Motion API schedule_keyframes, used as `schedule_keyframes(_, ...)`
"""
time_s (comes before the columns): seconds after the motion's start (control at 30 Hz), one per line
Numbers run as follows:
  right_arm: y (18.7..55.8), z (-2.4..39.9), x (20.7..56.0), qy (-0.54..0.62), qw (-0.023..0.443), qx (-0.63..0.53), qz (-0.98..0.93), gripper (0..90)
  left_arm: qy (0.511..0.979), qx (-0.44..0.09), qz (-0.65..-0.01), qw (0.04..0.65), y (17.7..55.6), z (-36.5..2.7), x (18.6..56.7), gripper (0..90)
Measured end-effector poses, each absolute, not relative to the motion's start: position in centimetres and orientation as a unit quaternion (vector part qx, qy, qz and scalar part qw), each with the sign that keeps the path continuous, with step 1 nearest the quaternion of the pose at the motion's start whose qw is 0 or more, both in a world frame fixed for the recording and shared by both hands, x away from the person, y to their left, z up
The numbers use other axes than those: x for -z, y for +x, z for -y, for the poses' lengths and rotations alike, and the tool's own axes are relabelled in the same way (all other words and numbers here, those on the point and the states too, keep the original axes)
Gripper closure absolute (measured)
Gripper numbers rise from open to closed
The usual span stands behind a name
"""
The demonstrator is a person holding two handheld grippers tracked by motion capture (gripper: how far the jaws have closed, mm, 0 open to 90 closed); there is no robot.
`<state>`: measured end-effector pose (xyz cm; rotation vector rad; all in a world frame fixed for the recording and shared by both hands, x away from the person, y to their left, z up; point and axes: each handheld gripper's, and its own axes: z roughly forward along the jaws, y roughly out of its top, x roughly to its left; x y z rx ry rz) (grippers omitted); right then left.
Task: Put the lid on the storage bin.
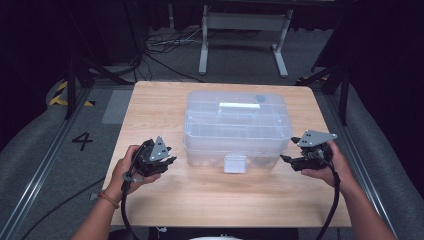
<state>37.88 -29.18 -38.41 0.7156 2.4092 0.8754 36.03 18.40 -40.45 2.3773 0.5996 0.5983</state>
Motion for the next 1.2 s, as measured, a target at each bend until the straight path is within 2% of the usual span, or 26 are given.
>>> schedule_keyframes(0.17,37.5,29.4,38.9,0.254,0.24,-0.304,-0.886,30.0,0.898,-0.224,-0.23,0.301,36.0,-18.7,40.9,54.5)
schedule_keyframes(0.23,37.3,29.8,39.0,0.255,0.242,-0.305,-0.885,30.0,0.898,-0.227,-0.234,0.295,36.0,-18.9,41.2,47.8)
schedule_keyframes(0.53,36.8,31.4,40.2,0.269,0.247,-0.302,-0.881,29.8,0.901,-0.221,-0.253,0.276,35.8,-20.0,42.6,35.9)
schedule_keyframes(0.93,35.9,33.6,42.5,0.275,0.247,-0.278,-0.886,28.4,0.897,-0.209,-0.282,0.27,35.5,-21.9,44.5,25.0)
schedule_keyframes(1.2,35.0,35.3,44.6,0.291,0.241,-0.282,-0.882,26.8,0.894,-0.192,-0.299,0.274,35.0,-23.3,45.9,22.2)
